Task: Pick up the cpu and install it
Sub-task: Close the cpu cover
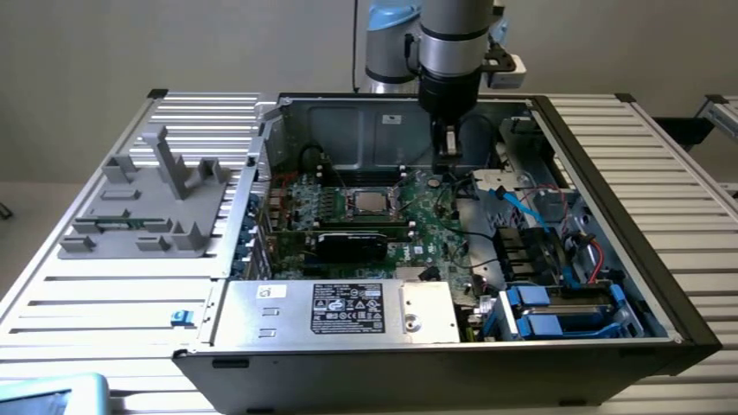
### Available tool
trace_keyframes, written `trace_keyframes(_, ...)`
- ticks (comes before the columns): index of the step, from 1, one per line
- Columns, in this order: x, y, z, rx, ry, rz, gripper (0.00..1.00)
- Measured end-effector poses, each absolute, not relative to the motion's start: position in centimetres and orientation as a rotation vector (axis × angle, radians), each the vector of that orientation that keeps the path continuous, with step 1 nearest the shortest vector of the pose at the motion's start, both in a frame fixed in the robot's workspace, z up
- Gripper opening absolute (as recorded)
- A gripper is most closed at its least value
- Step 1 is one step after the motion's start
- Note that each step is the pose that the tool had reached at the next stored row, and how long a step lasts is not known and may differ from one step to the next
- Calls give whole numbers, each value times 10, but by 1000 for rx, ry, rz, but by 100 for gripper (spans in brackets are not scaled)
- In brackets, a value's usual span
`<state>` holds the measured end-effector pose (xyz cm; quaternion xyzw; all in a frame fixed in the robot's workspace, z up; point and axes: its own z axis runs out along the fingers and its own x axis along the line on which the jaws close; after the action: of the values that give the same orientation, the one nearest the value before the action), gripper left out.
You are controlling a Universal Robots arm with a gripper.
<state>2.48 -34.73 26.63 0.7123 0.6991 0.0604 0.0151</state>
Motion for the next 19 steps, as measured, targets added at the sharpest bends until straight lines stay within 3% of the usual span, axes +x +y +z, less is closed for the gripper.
trace_keyframes(12, 29, -347, 245, 2220, 2179, 180, 12)
trace_keyframes(16, 29, -347, 241, 2232, 2189, 158, 12)
trace_keyframes(19, 29, -347, 240, 2255, 2209, 115, 12)
